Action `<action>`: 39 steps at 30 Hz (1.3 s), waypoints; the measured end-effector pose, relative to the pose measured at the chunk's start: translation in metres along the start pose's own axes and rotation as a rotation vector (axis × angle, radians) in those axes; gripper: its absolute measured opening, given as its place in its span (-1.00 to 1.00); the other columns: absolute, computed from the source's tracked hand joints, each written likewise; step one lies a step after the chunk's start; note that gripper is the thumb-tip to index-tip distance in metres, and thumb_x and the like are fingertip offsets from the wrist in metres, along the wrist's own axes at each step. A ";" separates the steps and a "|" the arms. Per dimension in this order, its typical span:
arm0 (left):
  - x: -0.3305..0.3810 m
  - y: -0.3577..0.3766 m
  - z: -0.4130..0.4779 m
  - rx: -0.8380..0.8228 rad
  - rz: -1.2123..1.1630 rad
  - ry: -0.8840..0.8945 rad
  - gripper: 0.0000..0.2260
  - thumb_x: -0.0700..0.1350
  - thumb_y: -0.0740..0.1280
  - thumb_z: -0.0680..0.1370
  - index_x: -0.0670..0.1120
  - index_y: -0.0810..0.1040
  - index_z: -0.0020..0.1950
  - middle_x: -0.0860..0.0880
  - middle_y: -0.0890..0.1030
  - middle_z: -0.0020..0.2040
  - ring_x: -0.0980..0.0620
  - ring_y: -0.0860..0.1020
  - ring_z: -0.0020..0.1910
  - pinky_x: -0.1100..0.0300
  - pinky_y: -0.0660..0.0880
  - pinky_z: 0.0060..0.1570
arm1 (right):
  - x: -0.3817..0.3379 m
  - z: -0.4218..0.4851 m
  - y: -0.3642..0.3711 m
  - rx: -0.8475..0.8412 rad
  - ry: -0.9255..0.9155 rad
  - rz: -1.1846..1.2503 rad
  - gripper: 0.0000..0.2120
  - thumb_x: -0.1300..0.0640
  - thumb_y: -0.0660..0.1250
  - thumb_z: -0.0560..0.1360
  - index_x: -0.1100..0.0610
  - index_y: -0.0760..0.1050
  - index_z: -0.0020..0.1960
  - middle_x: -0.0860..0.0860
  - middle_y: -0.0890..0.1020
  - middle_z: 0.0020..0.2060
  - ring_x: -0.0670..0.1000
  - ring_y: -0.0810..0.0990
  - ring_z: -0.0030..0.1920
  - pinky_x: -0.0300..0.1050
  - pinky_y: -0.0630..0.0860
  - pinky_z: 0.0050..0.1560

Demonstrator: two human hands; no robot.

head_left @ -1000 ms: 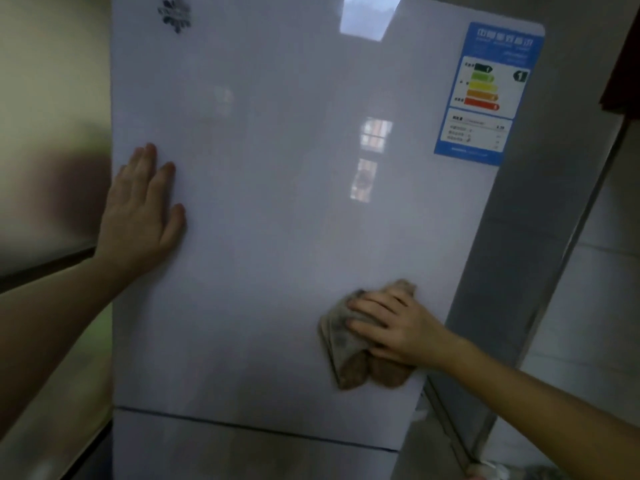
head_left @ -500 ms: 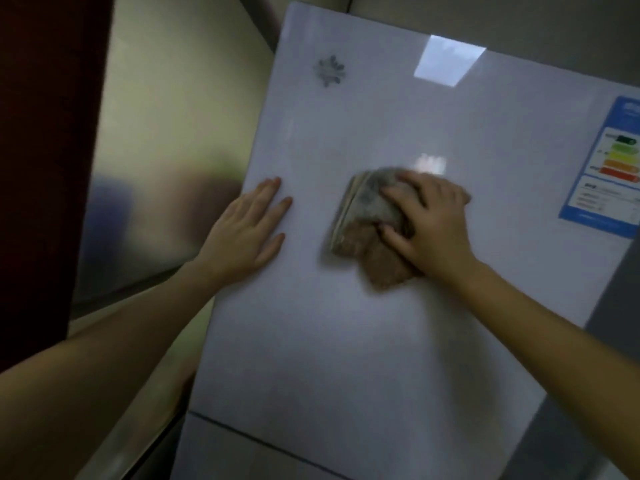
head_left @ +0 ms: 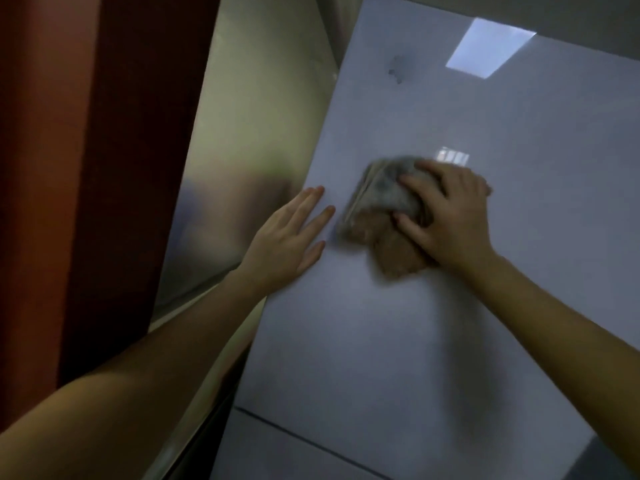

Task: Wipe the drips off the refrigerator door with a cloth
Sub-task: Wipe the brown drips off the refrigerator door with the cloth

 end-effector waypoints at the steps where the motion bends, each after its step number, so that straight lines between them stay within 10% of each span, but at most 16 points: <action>1: 0.000 0.000 0.000 0.003 -0.015 -0.003 -0.56 0.02 0.22 0.66 -0.16 0.44 0.48 -0.25 0.34 0.53 -0.21 0.33 0.53 -0.01 0.36 0.47 | -0.001 0.009 0.000 0.014 0.048 0.005 -0.52 -0.10 0.43 0.48 0.09 0.56 0.32 0.16 0.55 0.33 0.26 0.51 0.27 0.15 0.38 0.24; 7: 0.000 -0.003 -0.003 -0.005 -0.117 -0.033 -0.57 -0.10 0.22 0.63 -0.21 0.41 0.49 -0.29 0.31 0.54 -0.24 0.28 0.55 -0.01 0.27 0.54 | -0.061 -0.048 0.040 -0.042 0.056 0.043 -0.54 -0.11 0.41 0.50 0.08 0.57 0.33 0.18 0.54 0.34 0.27 0.51 0.27 0.18 0.40 0.22; 15: 0.007 -0.001 -0.007 -0.001 -0.133 -0.080 -0.55 -0.08 0.24 0.65 -0.22 0.36 0.52 -0.29 0.29 0.55 -0.24 0.25 0.56 -0.02 0.25 0.55 | -0.137 -0.215 0.075 -0.380 -0.439 0.109 -0.62 -0.11 0.40 0.54 0.04 0.60 0.28 0.14 0.59 0.35 0.19 0.55 0.29 0.10 0.42 0.20; 25: 0.011 0.001 -0.010 -0.063 -0.162 -0.137 -0.49 0.01 0.21 0.67 -0.20 0.28 0.56 -0.27 0.22 0.59 -0.22 0.17 0.60 -0.06 0.25 0.55 | -0.031 -0.121 0.011 -0.070 0.120 -0.026 -0.54 -0.12 0.43 0.53 0.10 0.56 0.34 0.20 0.54 0.33 0.28 0.52 0.27 0.21 0.40 0.22; 34: 0.040 0.001 -0.025 -0.110 -0.062 0.007 -0.56 0.04 0.23 0.64 -0.14 0.45 0.46 -0.27 0.31 0.54 -0.26 0.31 0.53 -0.17 0.29 0.47 | -0.112 -0.258 0.048 -0.376 -0.325 0.095 -0.62 -0.08 0.35 0.57 0.06 0.56 0.32 0.16 0.56 0.36 0.20 0.52 0.29 0.13 0.43 0.20; 39: 0.052 0.007 -0.033 -0.093 -0.053 -0.030 -0.56 0.03 0.21 0.64 -0.15 0.43 0.47 -0.27 0.30 0.55 -0.25 0.28 0.55 -0.19 0.27 0.49 | -0.054 -0.250 0.009 -0.294 -0.213 0.064 -0.58 -0.10 0.33 0.58 0.07 0.49 0.36 0.18 0.52 0.35 0.21 0.51 0.26 0.12 0.43 0.18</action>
Point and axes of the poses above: each hand's wrist, its own z-axis towards the middle knuckle, its own y-axis out of the palm, x = y × z, the point moved 4 cm from there along z, towards the middle knuckle
